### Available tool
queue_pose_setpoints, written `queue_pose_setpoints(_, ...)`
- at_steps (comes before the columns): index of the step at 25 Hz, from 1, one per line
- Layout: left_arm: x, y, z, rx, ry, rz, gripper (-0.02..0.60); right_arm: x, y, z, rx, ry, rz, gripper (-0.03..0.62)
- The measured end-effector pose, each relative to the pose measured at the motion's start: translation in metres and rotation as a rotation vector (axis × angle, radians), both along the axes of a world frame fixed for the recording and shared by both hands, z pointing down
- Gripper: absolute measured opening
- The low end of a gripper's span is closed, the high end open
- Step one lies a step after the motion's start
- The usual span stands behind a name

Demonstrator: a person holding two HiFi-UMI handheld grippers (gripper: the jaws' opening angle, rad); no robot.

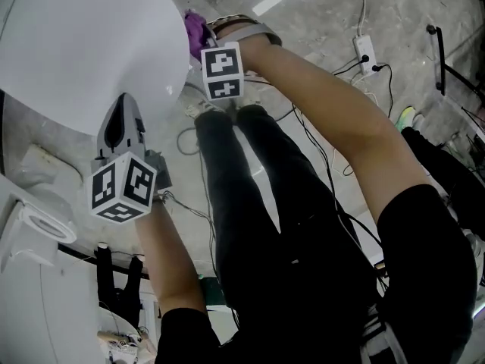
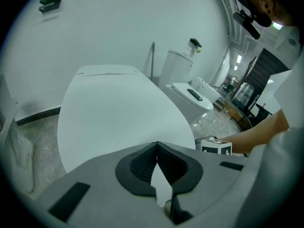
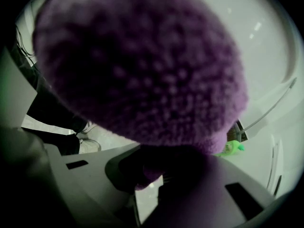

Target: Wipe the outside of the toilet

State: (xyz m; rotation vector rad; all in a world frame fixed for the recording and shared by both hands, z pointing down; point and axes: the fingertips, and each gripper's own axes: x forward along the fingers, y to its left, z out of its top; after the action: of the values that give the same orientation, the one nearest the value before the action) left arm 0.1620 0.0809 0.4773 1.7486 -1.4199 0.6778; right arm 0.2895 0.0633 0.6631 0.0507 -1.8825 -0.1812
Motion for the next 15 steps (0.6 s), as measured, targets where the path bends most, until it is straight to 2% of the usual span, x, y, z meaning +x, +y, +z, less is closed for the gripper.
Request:
queue_pose_setpoints(7, -0.023, 0.062, -0.002, -0.024, 0.018, -0.083, 0.009, -0.013, 0.040, -0.003, -0.008, 0.035, 0.059, 0.060)
queue_pose_setpoints(12, -0.039, 0.106, 0.006, -0.026, 0.046, -0.146, 0.010, -0.024, 0.071, 0.002, -0.027, 0.055, 0.053, 0.060)
queue_pose_setpoints(15, -0.047, 0.134, 0.012, -0.021, 0.063, -0.171, 0.009, -0.030, 0.082, 0.002, -0.034, 0.061, 0.106, 0.060)
